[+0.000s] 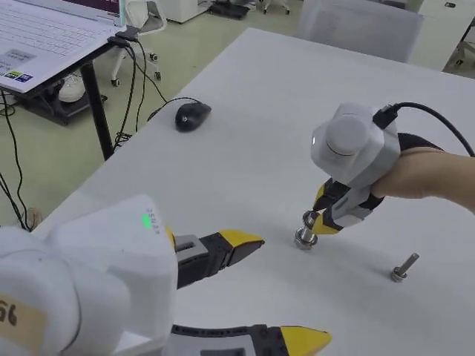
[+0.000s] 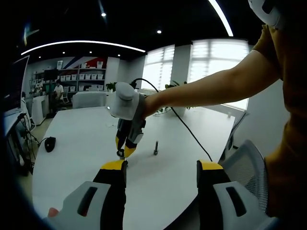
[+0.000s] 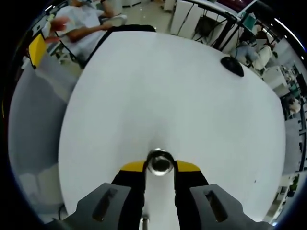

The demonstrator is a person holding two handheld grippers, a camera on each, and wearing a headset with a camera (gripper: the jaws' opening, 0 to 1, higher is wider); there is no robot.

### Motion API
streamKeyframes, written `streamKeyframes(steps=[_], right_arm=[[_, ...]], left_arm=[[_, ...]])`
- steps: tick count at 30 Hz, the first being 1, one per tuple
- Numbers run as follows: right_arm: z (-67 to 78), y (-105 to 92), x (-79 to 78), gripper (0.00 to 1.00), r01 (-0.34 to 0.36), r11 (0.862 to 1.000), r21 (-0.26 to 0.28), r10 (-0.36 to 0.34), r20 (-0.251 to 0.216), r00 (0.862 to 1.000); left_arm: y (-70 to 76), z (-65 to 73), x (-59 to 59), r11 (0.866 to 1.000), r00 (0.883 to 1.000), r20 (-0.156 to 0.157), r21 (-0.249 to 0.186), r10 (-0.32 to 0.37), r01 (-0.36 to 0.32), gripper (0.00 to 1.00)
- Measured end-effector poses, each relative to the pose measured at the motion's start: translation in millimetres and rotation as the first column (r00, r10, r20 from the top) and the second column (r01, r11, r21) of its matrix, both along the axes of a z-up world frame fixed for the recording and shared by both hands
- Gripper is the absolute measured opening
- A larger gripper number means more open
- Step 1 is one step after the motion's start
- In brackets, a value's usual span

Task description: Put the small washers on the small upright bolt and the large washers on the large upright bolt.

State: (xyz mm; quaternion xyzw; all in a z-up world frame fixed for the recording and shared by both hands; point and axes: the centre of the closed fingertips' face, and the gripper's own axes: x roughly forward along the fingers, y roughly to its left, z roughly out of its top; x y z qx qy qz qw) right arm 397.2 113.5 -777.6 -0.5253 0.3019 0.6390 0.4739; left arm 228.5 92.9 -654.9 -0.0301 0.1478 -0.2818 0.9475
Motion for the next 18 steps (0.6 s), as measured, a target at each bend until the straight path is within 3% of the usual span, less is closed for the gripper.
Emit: streamKeyframes(steps=[8, 18], right_arm=[[-11.4, -1.6, 1.2, 0.22, 0.017, 1.000, -0.006, -0.018, -0.025, 1.000], [-27.2, 0.6, 4.7, 0.22, 0.024, 1.000, -0.012, -0.024, -0.024, 0.999]], left_arm=[[1.9, -2.2, 2.6, 1.000, 1.000, -0.005, -0.003, 0.008, -0.008, 0.58], [1.8, -8.6, 4.2, 1.000, 1.000, -0.022, -0.009, 0.010, -0.010, 0.59]])
